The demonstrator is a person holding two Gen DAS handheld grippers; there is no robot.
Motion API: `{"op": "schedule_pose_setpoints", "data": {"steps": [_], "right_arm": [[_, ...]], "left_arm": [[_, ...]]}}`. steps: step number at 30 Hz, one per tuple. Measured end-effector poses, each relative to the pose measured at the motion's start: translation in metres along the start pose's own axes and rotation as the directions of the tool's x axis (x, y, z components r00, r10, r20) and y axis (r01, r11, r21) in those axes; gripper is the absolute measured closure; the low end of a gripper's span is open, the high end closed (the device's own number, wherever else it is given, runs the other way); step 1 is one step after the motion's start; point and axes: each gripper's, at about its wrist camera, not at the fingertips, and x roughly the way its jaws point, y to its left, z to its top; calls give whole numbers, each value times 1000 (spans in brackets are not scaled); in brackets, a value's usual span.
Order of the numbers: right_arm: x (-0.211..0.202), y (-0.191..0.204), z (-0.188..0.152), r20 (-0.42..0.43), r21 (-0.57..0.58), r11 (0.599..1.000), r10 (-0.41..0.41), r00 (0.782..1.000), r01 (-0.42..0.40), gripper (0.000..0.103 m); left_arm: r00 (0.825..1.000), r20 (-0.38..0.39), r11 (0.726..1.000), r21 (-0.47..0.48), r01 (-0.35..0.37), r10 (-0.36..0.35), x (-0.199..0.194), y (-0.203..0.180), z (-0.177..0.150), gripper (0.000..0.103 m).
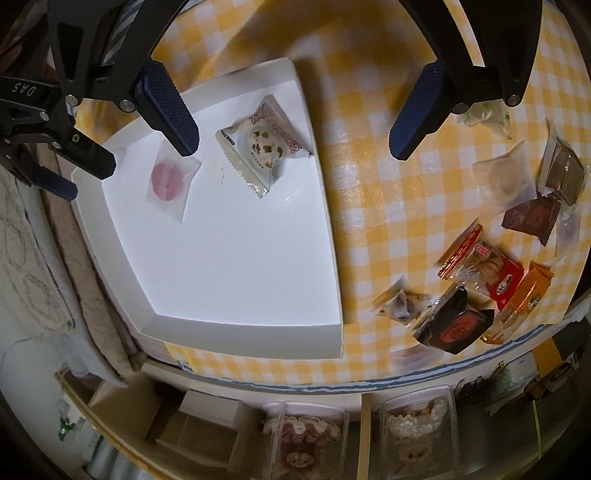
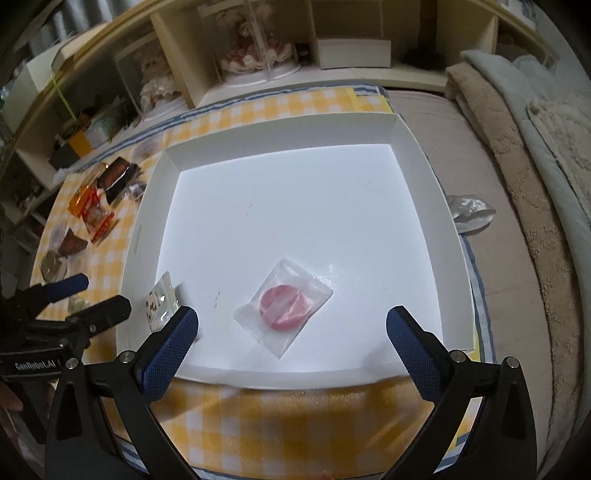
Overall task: Organize snacks
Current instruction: 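Withdraw both tools from the tray back toward the snack pile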
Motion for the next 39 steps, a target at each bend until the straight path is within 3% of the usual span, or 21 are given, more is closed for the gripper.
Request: {"op": "schedule_pose_setpoints", "data": {"steps": [19, 28, 39], "right_arm": [[-36, 26, -8, 90, -26, 1000, -9, 996, 12, 0], [-60, 37, -6, 179, 2, 1000, 29, 983, -30, 0], [-70, 85, -2, 266, -22, 994, 111, 958, -109, 0]], "left_arm": [[998, 54, 999, 8, -43, 43, -71, 26, -20, 0], [992, 115, 998, -16, -58, 60, -120, 70, -30, 0], [973, 199, 991, -94, -97, 114, -175, 137, -44, 0]]}}
